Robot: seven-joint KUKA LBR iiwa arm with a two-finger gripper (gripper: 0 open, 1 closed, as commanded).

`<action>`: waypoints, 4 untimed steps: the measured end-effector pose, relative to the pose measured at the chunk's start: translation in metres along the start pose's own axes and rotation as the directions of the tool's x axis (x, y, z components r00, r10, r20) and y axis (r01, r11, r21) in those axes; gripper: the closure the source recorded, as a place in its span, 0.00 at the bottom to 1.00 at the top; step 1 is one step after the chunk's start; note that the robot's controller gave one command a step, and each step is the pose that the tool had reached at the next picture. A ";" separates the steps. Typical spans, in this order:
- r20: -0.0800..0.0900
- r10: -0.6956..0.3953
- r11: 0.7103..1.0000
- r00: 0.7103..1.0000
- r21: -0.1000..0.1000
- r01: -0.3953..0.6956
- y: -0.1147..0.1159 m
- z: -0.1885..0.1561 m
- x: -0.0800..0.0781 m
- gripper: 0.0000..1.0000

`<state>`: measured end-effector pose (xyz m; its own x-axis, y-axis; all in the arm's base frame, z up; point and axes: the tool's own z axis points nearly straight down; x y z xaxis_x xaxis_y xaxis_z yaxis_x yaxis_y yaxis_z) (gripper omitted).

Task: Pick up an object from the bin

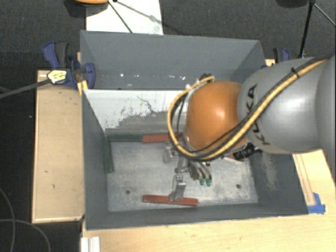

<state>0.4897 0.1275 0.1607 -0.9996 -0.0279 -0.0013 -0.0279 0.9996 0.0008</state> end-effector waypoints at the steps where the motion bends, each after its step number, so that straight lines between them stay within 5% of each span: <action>1: -0.001 0.041 0.999 0.999 0.001 -0.041 -0.004 0.005 0.000 0.00; 2: -0.002 -0.074 0.997 0.997 0.001 0.074 -0.018 -0.001 0.003 0.00; 3: 0.007 -0.188 0.982 0.982 0.000 0.188 -0.017 0.047 0.003 0.00; 4: 0.007 -0.366 0.931 0.931 0.001 0.366 -0.027 0.080 0.009 0.00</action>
Offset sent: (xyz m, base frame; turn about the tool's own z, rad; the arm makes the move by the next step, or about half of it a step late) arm -0.0029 -0.0299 0.0183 -0.1851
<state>0.4811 0.1004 0.0811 -0.9202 -0.3914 -0.0081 -0.3914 0.9202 -0.0003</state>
